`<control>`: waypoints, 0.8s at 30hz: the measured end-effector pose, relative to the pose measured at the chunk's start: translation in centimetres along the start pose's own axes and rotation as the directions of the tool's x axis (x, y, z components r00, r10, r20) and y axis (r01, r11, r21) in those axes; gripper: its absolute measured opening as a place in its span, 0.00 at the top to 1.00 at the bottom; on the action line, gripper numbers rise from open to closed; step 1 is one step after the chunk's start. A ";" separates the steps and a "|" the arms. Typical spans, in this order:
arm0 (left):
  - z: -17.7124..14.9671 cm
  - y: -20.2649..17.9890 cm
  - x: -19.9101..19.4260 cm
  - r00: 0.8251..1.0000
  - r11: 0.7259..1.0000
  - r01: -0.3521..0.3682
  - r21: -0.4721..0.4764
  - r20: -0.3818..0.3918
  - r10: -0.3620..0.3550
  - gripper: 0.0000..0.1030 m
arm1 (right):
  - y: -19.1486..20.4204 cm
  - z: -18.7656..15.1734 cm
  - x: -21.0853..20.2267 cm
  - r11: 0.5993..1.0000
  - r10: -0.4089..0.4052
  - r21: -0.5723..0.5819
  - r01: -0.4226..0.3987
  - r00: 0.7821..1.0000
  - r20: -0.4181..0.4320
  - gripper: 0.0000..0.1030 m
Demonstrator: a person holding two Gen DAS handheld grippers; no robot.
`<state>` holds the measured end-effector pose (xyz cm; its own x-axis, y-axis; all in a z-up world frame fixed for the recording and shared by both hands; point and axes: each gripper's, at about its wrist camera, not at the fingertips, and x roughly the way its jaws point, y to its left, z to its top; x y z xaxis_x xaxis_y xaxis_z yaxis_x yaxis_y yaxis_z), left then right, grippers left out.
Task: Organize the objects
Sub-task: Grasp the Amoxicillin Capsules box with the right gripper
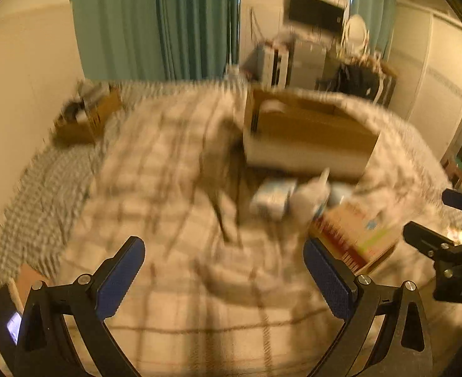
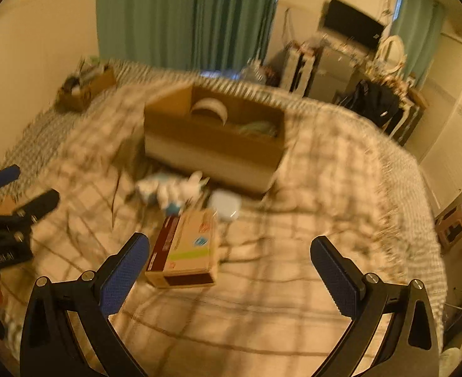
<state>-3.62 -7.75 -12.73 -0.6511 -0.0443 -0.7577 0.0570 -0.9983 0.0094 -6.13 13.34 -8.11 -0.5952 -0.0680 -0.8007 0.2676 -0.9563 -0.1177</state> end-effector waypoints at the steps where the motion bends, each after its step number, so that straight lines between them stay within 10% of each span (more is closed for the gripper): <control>1: -0.5 0.1 1.0 1.000 1.000 -0.007 0.001 -0.029 0.007 0.00 | 0.4 -0.3 1.1 1.000 0.007 -0.006 -0.007 1.000 -0.024 0.00; 12: -0.8 1.6 4.1 0.992 0.998 -0.033 -0.061 -0.127 0.025 0.00 | 4.4 -1.4 7.6 0.992 0.012 -0.118 -0.036 0.980 -0.200 0.02; 17: -0.7 1.1 4.6 0.989 0.999 -0.029 -0.035 -0.144 0.024 0.00 | 4.5 -1.5 9.1 0.993 0.017 -0.108 -0.046 0.967 -0.253 0.22; 24: -0.3 -0.3 4.5 0.987 0.999 -0.028 -0.021 -0.161 0.024 0.00 | 1.9 -0.7 5.6 0.998 0.055 -0.014 -0.058 0.987 -0.152 0.24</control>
<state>-6.29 -7.62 -16.32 -0.5193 -0.0620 -0.8523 0.0913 -0.9957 0.0167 -8.47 11.37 -13.26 -0.4571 -0.0763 -0.8861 0.3122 -0.9467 -0.0795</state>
